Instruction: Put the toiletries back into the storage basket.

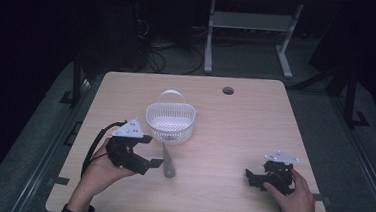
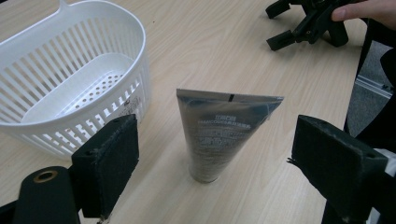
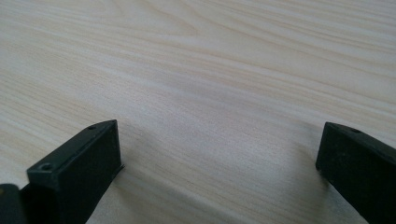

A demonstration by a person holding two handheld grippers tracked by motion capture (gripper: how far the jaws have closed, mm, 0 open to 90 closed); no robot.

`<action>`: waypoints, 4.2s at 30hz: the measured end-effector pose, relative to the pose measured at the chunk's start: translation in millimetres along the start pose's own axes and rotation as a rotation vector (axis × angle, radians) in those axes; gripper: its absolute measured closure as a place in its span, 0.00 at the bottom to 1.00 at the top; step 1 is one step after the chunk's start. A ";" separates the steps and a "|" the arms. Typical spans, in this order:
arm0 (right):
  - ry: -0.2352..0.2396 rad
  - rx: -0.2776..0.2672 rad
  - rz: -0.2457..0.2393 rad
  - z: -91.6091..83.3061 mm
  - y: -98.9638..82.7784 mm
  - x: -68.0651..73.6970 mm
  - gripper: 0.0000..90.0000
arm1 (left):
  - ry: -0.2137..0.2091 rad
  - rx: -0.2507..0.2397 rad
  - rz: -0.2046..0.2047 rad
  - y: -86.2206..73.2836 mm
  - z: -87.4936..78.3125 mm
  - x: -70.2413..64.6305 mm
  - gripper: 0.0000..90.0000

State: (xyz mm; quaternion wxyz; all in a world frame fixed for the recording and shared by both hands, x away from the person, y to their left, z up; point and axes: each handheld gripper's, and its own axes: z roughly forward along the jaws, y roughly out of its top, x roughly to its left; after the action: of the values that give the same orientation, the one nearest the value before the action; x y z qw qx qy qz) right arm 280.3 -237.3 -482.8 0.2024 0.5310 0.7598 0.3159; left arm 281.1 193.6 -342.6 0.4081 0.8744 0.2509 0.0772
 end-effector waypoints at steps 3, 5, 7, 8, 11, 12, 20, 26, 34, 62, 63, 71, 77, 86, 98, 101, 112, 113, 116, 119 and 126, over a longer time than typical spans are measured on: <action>0.000 0.000 0.001 0.0 0.0 0.1 0.00 | -0.005 0.004 0.010 4.2 1.0 -1.4 0.16; 0.000 0.000 -0.001 0.0 0.0 -0.1 0.00 | -0.007 0.004 0.016 7.0 2.4 -2.7 0.16; 0.000 0.000 -0.001 0.0 0.0 -0.1 0.00 | -0.010 0.012 0.024 9.6 4.5 -4.0 0.16; 0.000 0.000 -0.001 0.0 0.0 -0.1 0.00 | -0.011 0.014 0.029 10.9 5.6 -4.6 0.16; 0.000 0.000 -0.001 0.0 0.0 -0.1 0.00 | -0.017 0.015 0.035 14.2 9.9 -6.5 0.16; 0.000 0.000 -0.001 0.0 0.0 -0.1 0.00 | -0.016 0.020 0.039 15.2 11.5 -6.8 0.16; 0.001 0.000 -0.001 0.0 0.0 -0.1 0.00 | -0.029 0.034 0.054 22.1 25.4 -7.6 0.16; 0.001 0.000 -0.001 0.0 0.0 -0.1 0.00 | -0.032 0.049 0.056 23.3 33.7 -7.6 0.16; 0.001 0.000 -0.001 0.0 0.0 -0.1 0.00 | -0.027 0.088 0.066 22.9 44.0 -6.4 0.16; 0.000 0.000 -0.001 0.0 0.0 -0.1 0.00 | -0.006 0.142 0.085 22.9 49.9 -8.4 0.32; 0.000 0.000 -0.001 0.0 0.0 -0.1 0.00 | -0.006 0.143 0.082 23.2 49.9 -8.2 0.32; 0.000 0.000 -0.001 0.0 0.0 -0.1 0.00 | -0.017 0.141 0.068 25.5 47.2 -4.7 0.33; 0.001 0.000 0.001 -0.1 0.0 0.0 0.00 | -0.020 0.130 0.058 26.7 42.4 -0.2 0.33; 0.001 0.000 0.000 -0.2 0.0 0.0 0.00 | -0.007 0.128 0.040 24.7 38.1 7.6 0.33; 0.002 -0.001 -0.001 -0.1 0.0 -0.1 0.00 | 0.006 0.111 0.035 31.1 27.3 15.9 0.33; 0.002 -0.001 -0.001 -0.1 0.0 -0.1 0.00 | 0.007 0.112 0.036 32.8 24.9 18.0 0.33; 0.000 -0.001 -0.001 -0.1 0.0 0.0 0.00 | 0.016 0.093 0.042 44.7 13.9 22.3 0.33; 0.000 -0.001 -0.001 -0.1 0.0 0.0 0.00 | 0.017 0.092 0.044 46.0 12.9 22.4 0.33; 0.000 -0.001 0.000 -0.1 0.0 0.0 0.00 | 0.014 0.086 0.047 49.4 10.4 23.1 0.33; 0.000 -0.001 0.000 -0.1 0.0 0.0 0.00 | 0.012 0.081 0.047 52.7 8.2 23.7 0.33; 0.001 -0.001 -0.001 -0.1 0.0 0.0 0.00 | 0.012 0.068 0.049 59.6 4.8 25.0 0.33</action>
State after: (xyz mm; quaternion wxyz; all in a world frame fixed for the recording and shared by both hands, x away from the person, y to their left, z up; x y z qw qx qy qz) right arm 280.3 -237.4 -482.7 0.2023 0.5306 0.7599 0.3164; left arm 326.7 170.6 -302.6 0.3746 0.8932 0.2344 0.0839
